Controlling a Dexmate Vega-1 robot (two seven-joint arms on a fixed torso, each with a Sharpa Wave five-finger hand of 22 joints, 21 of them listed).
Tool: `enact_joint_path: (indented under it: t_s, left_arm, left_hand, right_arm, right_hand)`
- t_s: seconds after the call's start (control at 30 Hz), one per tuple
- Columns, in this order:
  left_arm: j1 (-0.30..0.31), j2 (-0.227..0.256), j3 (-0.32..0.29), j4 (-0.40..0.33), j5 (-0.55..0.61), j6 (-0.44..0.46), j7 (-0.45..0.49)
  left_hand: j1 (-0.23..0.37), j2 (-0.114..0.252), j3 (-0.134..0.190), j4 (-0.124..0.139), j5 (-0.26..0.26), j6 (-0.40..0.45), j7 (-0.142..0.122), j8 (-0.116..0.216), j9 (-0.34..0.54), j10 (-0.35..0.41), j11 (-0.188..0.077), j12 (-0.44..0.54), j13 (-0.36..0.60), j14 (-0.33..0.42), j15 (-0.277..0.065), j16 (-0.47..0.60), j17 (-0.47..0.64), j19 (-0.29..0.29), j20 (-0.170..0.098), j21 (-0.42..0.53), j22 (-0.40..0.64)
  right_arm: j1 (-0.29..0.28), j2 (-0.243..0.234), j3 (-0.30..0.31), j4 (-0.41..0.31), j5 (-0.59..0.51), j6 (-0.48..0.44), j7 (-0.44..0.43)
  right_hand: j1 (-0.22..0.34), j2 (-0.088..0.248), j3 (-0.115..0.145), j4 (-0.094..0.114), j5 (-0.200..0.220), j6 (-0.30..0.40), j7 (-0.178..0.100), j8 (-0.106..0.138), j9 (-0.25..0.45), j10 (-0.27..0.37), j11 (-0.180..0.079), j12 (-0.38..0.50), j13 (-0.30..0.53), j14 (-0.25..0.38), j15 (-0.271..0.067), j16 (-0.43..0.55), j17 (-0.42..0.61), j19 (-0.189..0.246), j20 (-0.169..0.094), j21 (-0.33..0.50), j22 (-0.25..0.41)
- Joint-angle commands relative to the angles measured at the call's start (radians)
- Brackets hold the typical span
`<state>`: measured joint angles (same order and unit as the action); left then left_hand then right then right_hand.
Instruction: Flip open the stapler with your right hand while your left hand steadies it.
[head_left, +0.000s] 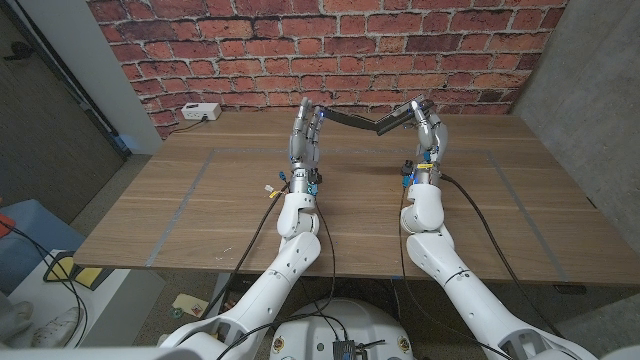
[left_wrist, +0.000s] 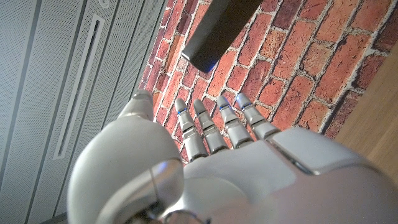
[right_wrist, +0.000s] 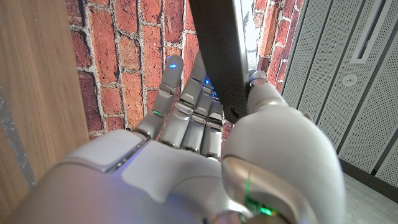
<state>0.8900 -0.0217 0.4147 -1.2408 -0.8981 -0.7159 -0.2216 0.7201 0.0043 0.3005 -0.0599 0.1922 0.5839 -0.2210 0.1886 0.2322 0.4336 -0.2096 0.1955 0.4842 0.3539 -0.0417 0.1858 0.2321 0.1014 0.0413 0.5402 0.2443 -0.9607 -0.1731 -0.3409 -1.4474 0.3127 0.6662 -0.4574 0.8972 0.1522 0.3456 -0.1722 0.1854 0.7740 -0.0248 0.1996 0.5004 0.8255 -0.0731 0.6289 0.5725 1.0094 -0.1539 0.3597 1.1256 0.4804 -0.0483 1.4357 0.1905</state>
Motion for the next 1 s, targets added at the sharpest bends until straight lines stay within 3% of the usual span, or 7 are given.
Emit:
enact_joint_path:
  t_s: [0.03, 0.13, 0.2, 0.37, 0.67, 1.0]
  left_arm:
    - [-0.007, 0.015, 0.011, 0.011, 0.041, -0.029, -0.012]
    - [-0.004, 0.023, 0.015, 0.001, 0.06, -0.026, 0.01]
    - [-0.003, 0.034, 0.019, -0.009, 0.076, -0.02, 0.024]
    - [-0.006, 0.045, 0.024, -0.013, 0.088, -0.014, 0.035]
    - [-0.012, 0.055, 0.031, -0.016, 0.098, -0.002, 0.049]
    - [-0.017, 0.072, 0.038, -0.021, 0.124, 0.013, 0.076]
  left_hand:
    - [-0.027, -0.008, -0.019, 0.005, 0.005, 0.032, 0.0, 0.012, -0.011, -0.002, 0.001, 0.011, -0.012, -0.022, -0.161, 0.009, -0.004, -0.014, 0.001, -0.008, -0.011]
    - [-0.034, -0.006, -0.023, 0.007, 0.007, 0.049, 0.0, 0.016, -0.017, 0.007, -0.001, 0.016, -0.018, -0.033, -0.158, 0.01, -0.006, -0.021, 0.004, -0.012, -0.016]
    - [0.003, 0.017, -0.003, -0.012, 0.016, 0.067, 0.002, 0.02, -0.022, 0.004, -0.006, 0.016, -0.026, -0.039, -0.156, 0.011, -0.012, -0.023, 0.011, -0.016, -0.023]
    - [0.025, 0.038, 0.01, -0.024, 0.02, 0.119, 0.001, 0.034, -0.024, 0.01, -0.007, 0.022, -0.03, -0.038, -0.157, 0.017, -0.014, -0.023, 0.015, -0.018, -0.03]
    - [0.024, 0.057, 0.014, -0.022, 0.02, 0.155, 0.012, 0.042, -0.023, 0.035, -0.008, 0.034, -0.032, -0.019, -0.158, 0.031, -0.011, -0.023, 0.012, -0.021, -0.035]
    - [0.001, 0.062, 0.004, -0.014, 0.012, 0.237, 0.044, 0.072, -0.014, 0.08, -0.007, 0.05, -0.031, -0.002, -0.156, 0.043, -0.006, -0.029, 0.008, -0.025, -0.038]
  right_arm:
    - [-0.006, -0.007, -0.002, -0.009, -0.01, -0.015, -0.007]
    - [-0.006, -0.008, -0.002, -0.009, -0.013, -0.018, -0.01]
    - [-0.005, -0.01, -0.003, -0.01, -0.014, -0.023, -0.01]
    - [-0.003, -0.011, -0.006, -0.008, -0.014, -0.025, -0.01]
    - [0.006, -0.009, -0.009, 0.001, -0.003, -0.021, -0.001]
    - [0.015, -0.003, -0.011, 0.01, 0.011, -0.012, 0.008]
  right_hand:
    - [-0.003, 0.008, 0.203, 0.098, 0.007, 0.051, -0.052, 0.006, 0.002, 0.092, -0.084, 0.005, 0.002, 0.015, -0.071, 0.004, 0.003, -0.003, -0.148, 0.005, 0.002]
    - [-0.003, 0.008, 0.203, 0.097, 0.007, 0.051, -0.051, 0.006, 0.002, 0.094, -0.082, 0.005, 0.001, 0.015, -0.071, 0.005, 0.004, -0.003, -0.149, 0.005, 0.002]
    - [-0.004, 0.008, 0.204, 0.096, 0.007, 0.05, -0.052, 0.006, 0.001, 0.092, -0.083, 0.005, 0.003, 0.015, -0.072, 0.004, 0.004, -0.004, -0.149, 0.006, 0.001]
    - [-0.006, 0.006, 0.204, 0.097, 0.007, 0.05, -0.052, 0.006, 0.001, 0.092, -0.083, 0.004, 0.002, 0.014, -0.07, 0.004, 0.005, -0.004, -0.149, 0.007, 0.001]
    - [-0.008, 0.004, 0.206, 0.094, 0.007, 0.053, -0.055, 0.007, 0.0, 0.094, -0.082, 0.004, 0.004, 0.013, -0.071, 0.003, 0.008, -0.007, -0.149, 0.008, 0.001]
    - [-0.01, 0.006, 0.209, 0.094, 0.008, 0.054, -0.053, 0.007, -0.001, 0.092, -0.081, 0.004, 0.007, 0.012, -0.071, 0.002, 0.009, -0.009, -0.149, 0.009, 0.0]
